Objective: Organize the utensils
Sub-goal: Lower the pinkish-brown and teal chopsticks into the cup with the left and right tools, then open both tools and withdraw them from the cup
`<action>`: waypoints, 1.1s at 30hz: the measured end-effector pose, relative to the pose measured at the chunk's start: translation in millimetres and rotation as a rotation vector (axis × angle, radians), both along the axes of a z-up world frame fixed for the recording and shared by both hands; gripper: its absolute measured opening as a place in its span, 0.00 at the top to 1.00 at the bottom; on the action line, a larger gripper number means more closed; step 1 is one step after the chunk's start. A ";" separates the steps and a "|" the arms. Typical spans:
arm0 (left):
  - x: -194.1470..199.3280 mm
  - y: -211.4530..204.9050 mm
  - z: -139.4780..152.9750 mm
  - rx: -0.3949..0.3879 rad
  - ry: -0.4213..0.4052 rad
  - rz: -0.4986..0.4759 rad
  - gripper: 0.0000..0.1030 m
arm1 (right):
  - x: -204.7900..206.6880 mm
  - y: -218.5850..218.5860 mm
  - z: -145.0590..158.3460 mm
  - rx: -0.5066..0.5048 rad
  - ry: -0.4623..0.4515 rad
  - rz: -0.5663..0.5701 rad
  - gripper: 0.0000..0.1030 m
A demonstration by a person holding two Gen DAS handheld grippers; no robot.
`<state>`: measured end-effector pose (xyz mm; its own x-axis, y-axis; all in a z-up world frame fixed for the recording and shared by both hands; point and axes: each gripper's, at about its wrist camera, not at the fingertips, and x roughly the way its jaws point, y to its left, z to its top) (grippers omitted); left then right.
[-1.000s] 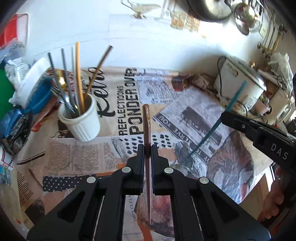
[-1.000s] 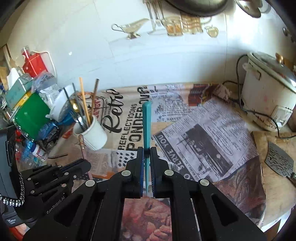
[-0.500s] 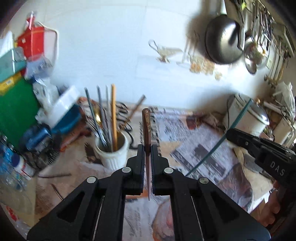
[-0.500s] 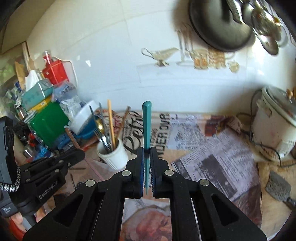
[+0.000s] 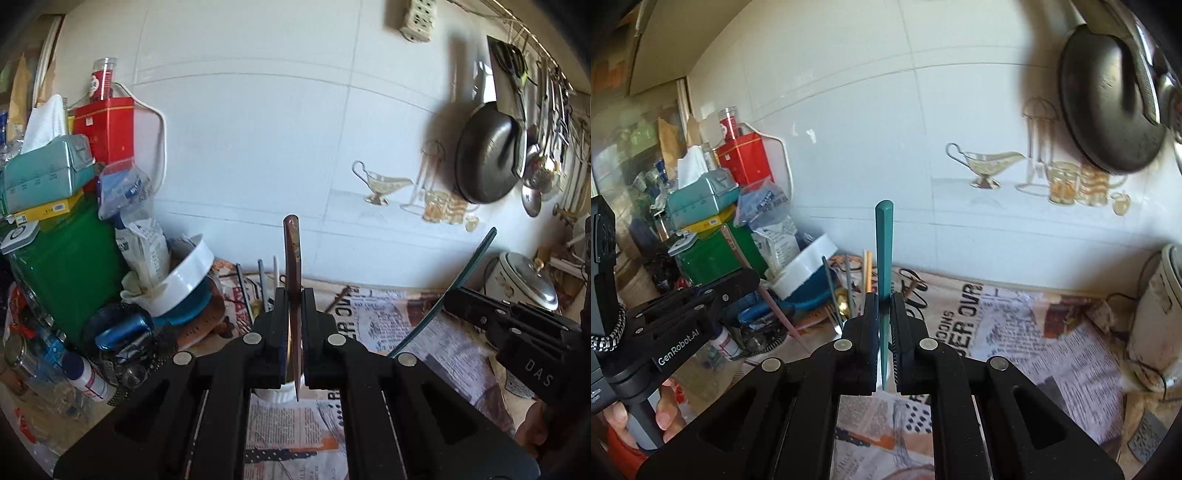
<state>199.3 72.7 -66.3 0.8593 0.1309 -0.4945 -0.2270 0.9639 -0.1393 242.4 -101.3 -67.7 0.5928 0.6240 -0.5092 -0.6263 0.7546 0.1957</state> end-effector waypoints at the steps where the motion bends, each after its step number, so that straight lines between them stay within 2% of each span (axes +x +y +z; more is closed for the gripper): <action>1: 2.0 3.9 2.1 0.002 -0.005 0.008 0.96 | 2.0 4.0 1.7 0.002 -0.005 0.011 0.94; 8: 22.5 24.6 9.3 0.007 -0.016 0.043 0.96 | 19.5 35.5 9.4 0.016 -0.027 0.076 0.94; 13: 42.8 32.6 -1.9 0.005 0.012 0.052 0.96 | 34.9 56.8 -1.5 0.003 -0.006 0.111 0.94; 26: 91.8 48.6 -75.3 -0.068 0.206 0.055 0.96 | 75.0 87.6 -72.0 -0.102 0.170 0.125 0.94; 33: 99.7 48.5 -98.6 -0.076 0.301 0.048 0.96 | 75.6 94.8 -86.3 -0.169 0.206 0.147 0.94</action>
